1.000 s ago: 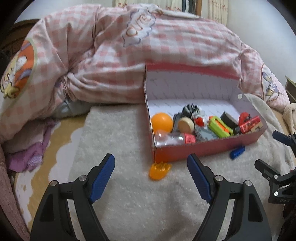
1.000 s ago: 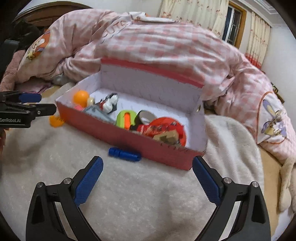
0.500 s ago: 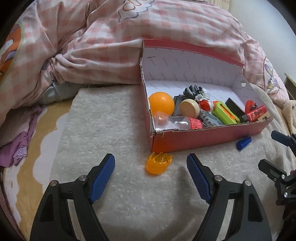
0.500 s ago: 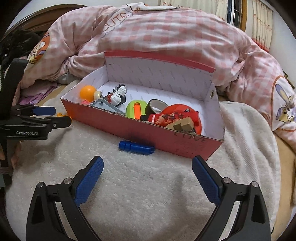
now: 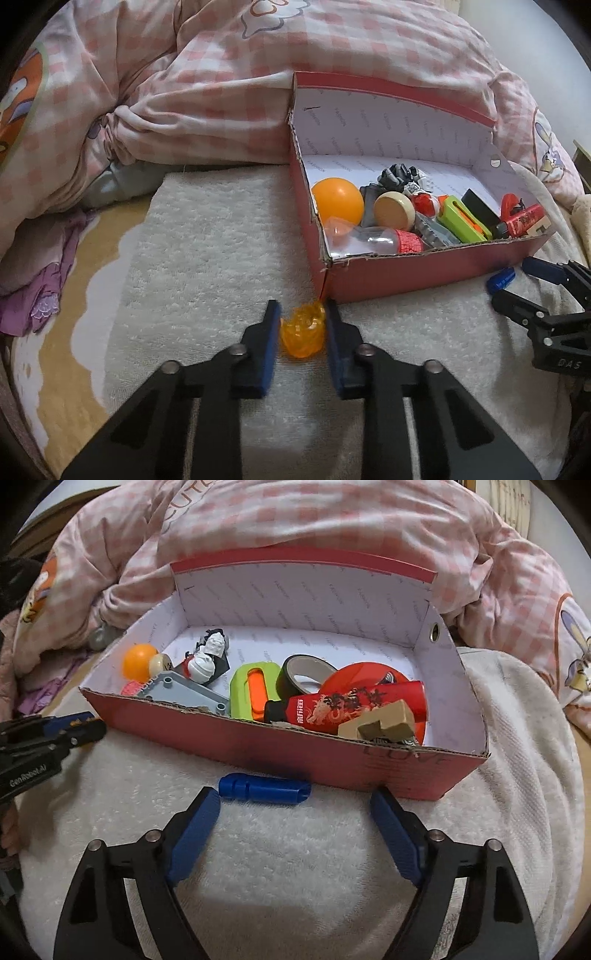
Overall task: Organize objects
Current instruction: 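Grasp the orange translucent piece with the left tool while the right tool grasps the blue cylinder, then carry the orange piece and the blue cylinder up over the shoebox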
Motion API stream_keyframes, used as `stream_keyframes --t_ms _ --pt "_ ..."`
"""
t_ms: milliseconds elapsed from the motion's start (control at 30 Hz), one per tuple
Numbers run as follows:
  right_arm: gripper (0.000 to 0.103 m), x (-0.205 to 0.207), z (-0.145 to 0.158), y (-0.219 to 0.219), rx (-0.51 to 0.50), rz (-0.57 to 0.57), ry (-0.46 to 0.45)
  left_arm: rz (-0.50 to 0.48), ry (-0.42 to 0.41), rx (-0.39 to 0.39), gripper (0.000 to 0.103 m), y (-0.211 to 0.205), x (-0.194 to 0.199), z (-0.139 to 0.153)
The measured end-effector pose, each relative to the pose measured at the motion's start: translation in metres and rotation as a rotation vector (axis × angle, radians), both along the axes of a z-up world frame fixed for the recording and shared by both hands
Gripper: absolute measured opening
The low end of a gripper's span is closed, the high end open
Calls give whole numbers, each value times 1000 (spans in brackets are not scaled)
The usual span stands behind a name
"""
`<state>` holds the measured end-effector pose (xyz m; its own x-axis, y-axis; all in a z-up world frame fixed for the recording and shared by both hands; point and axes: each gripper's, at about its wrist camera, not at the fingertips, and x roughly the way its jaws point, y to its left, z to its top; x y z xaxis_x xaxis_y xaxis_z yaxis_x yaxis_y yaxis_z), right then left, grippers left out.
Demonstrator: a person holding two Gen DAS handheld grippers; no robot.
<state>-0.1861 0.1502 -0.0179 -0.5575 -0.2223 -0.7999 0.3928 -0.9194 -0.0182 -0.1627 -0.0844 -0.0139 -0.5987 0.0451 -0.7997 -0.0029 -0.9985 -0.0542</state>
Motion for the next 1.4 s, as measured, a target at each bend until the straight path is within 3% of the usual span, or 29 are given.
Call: stream_keyframes --t_ms 200,367,867,1133,1400 --pt "70 4 1 -6 33 15 17 -10 0 3 21 1 1 2" --pt "51 3 0 -5 -12 47 0 -14 -2 0 21 2 2 3" --pt "51 20 7 -3 -40 96 12 -21 5 -14 21 14 9 16" --pt "51 38 23 1 -70 124 40 -40 50 -30 21 23 33 21" --pt "51 51 50 15 -124 125 111 -78 136 9 21 28 43 51"
